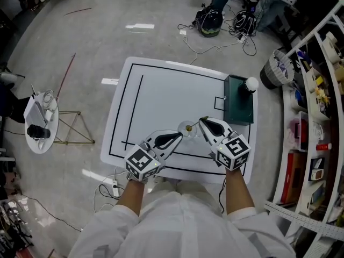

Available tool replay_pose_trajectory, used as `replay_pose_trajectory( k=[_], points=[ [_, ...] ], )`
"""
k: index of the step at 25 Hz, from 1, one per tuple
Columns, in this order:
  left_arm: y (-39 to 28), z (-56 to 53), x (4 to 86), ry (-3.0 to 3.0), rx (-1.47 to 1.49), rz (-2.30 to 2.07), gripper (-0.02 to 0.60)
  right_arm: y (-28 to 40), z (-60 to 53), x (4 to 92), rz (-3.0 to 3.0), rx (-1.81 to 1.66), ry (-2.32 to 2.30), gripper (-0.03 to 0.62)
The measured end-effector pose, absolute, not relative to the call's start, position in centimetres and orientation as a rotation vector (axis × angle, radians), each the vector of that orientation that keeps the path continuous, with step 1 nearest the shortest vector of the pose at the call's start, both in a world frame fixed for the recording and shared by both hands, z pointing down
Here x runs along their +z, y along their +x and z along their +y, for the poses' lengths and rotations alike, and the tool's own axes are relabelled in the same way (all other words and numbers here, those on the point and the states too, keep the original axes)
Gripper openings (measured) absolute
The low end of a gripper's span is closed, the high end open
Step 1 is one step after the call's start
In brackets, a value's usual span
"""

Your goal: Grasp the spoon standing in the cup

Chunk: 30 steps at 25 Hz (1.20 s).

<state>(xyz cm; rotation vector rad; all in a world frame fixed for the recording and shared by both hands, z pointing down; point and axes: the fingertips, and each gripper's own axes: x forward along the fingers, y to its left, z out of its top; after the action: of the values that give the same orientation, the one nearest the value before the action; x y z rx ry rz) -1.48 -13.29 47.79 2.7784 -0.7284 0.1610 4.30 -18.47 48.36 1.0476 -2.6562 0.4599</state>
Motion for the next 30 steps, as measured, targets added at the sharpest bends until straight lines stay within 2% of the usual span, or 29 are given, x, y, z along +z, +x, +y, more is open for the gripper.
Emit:
replay_pose_trajectory(
  k=[30],
  points=[
    [-0.7,-12.3,45.3,2.879,0.196,-0.724,0.005,6.8,-14.7,42.1,-2.786,0.385,1.186,0.008]
  ],
)
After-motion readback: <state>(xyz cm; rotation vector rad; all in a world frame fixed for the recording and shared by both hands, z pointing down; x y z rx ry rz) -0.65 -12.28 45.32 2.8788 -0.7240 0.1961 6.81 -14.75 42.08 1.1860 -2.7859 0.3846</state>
